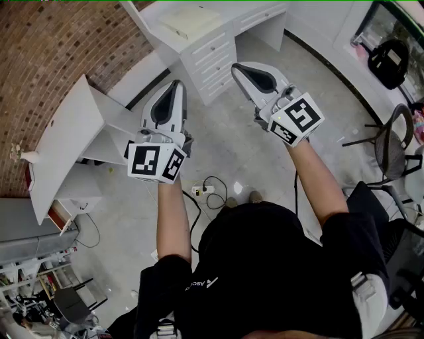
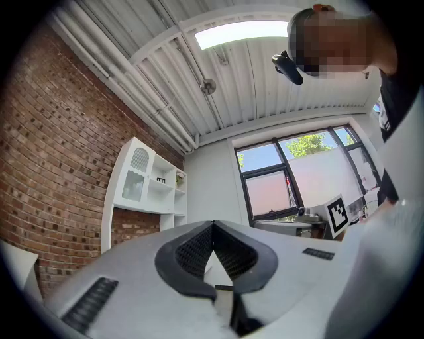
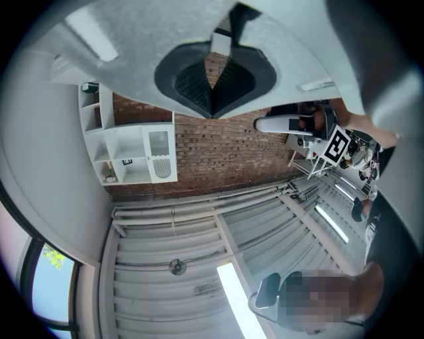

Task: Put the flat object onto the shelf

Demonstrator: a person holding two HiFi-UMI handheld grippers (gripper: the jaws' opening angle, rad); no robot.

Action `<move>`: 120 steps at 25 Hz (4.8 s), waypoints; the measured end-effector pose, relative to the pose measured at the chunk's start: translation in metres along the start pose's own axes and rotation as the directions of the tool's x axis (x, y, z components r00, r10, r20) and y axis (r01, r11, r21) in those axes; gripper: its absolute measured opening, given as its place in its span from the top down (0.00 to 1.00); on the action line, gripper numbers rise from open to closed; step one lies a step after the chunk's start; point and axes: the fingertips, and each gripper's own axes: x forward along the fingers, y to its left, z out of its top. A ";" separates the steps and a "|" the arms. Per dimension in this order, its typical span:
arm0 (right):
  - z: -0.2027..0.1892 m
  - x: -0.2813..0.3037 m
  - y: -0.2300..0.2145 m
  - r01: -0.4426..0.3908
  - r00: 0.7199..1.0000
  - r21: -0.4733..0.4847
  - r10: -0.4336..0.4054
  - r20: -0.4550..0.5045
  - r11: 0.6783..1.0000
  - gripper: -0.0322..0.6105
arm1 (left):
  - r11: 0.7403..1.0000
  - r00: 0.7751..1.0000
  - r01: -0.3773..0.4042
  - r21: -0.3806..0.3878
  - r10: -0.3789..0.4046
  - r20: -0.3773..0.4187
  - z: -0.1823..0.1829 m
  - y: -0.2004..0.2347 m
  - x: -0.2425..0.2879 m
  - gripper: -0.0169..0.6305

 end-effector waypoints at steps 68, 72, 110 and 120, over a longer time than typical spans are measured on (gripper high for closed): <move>-0.213 0.287 -0.351 -0.094 0.978 0.009 0.094 -0.185 0.996 0.95 | 0.983 0.928 -0.176 -0.050 0.149 -0.340 -0.287 0.326 0.347 0.32; -0.236 0.304 -0.387 -0.134 0.969 0.015 0.134 -0.208 0.991 0.95 | 0.972 0.899 -0.229 -0.050 0.192 -0.393 -0.322 0.348 0.372 0.31; -0.387 0.401 -0.529 -0.376 0.836 0.149 0.404 -0.372 0.915 0.95 | 0.608 0.678 -0.662 -0.439 0.235 -0.697 -0.505 0.483 0.463 0.30; -0.398 0.405 -0.540 -0.341 0.843 0.153 0.374 -0.387 0.927 0.95 | 0.588 0.685 -0.645 -0.487 0.163 -0.710 -0.522 0.486 0.472 0.38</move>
